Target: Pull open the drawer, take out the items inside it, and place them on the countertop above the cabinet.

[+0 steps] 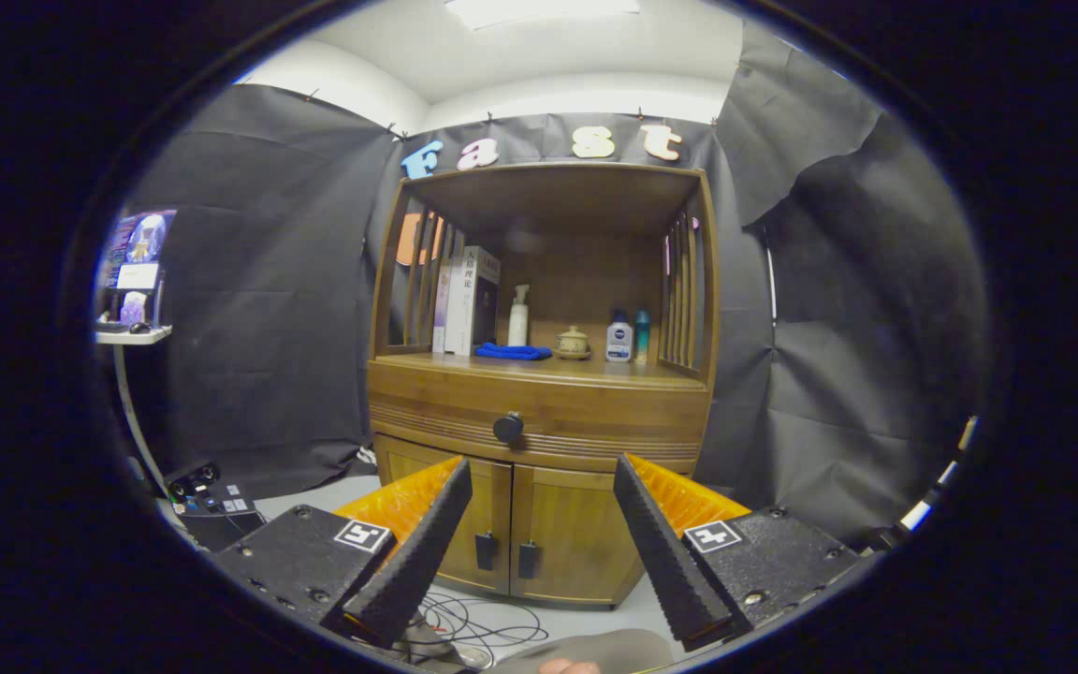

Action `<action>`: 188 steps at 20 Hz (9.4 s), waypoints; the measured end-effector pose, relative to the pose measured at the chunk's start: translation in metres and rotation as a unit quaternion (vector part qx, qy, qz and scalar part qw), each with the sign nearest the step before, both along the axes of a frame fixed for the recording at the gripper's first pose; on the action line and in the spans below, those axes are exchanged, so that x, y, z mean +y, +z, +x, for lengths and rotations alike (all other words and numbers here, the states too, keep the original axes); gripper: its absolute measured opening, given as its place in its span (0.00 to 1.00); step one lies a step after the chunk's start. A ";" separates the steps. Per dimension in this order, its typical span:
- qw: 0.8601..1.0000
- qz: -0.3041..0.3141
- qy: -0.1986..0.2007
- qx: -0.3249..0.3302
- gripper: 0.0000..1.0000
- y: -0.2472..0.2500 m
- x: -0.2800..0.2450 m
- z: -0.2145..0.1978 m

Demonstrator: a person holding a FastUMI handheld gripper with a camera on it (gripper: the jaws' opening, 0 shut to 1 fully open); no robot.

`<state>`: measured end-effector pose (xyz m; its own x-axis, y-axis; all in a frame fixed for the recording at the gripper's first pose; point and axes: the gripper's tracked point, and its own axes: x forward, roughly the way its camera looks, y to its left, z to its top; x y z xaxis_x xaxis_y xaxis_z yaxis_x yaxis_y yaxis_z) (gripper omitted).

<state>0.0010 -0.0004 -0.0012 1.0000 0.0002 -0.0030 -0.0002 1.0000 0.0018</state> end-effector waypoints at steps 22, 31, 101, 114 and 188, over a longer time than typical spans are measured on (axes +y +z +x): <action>1.000 -0.001 -0.012 0.007 0.99 0.009 0.028 0.097; 0.998 -0.021 -0.033 0.042 0.99 -0.015 0.050 0.214; 0.993 0.028 0.027 0.110 1.00 0.080 0.054 0.157; 0.891 0.065 0.019 0.448 0.94 -0.015 0.044 0.226; 0.953 0.103 -0.007 0.284 0.81 0.108 0.005 0.375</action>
<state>0.3760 0.0043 0.1065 0.8366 0.0456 -0.5460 0.0734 0.9782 0.1941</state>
